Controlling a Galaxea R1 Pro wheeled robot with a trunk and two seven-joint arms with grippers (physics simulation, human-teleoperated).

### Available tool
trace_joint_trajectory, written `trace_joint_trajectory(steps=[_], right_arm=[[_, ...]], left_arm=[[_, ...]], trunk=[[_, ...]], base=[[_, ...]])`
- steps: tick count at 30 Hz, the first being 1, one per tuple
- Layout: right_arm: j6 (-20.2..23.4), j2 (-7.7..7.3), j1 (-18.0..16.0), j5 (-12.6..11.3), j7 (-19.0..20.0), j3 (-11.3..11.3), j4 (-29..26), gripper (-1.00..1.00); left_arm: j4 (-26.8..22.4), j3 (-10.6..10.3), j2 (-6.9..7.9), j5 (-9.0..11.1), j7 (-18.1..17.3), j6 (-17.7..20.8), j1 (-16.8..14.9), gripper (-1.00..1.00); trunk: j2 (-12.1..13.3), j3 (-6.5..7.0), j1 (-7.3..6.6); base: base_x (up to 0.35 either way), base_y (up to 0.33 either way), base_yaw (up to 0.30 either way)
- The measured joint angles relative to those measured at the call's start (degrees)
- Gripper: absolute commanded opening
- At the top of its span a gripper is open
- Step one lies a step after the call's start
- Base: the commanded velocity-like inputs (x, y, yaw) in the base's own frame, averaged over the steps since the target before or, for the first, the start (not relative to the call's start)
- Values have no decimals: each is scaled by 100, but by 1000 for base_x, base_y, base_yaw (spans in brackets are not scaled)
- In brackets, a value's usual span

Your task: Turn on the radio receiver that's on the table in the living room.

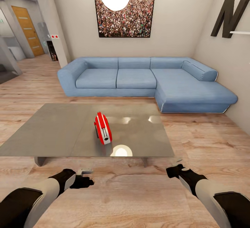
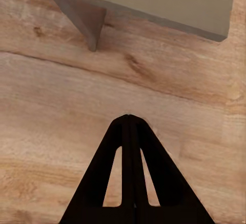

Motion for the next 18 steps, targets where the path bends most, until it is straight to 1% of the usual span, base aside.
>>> trace_joint_trajectory(steps=[3, 5, 10, 11, 15, 18], right_arm=[[-145, 5, 167, -2, -6, -1, 2, -100], [-226, 6, 276, -2, -7, 0, 3, -100], [-411, 7, 593, -6, -8, 1, 4, -100], [-438, 7, 636, -5, -8, 0, 3, -100], [-596, 7, 878, -10, -8, 0, 3, -100], [-684, 7, 1097, -10, -8, 1, 4, -100]], left_arm=[[1, 1, 49, 1, 0, -40, 143, 100], [1, 1, 74, 1, 0, -149, 248, 100], [65, -2, 126, 0, -1, -713, 587, 100], [75, 1, 129, 1, 0, -759, 633, 100], [105, 0, 192, -5, 0, -1060, 961, 100], [113, -3, 257, -4, 0, -1411, 1240, 100]], trunk=[[0, 0, 0], [0, 0, 0], [0, 0, 0], [0, 0, 0], [0, 0, 0], [0, 0, 0]], base=[[0, 0, 0], [0, 0, 0], [0, 0, 0], [0, 0, 0], [0, 0, 0], [0, 0, 0]])
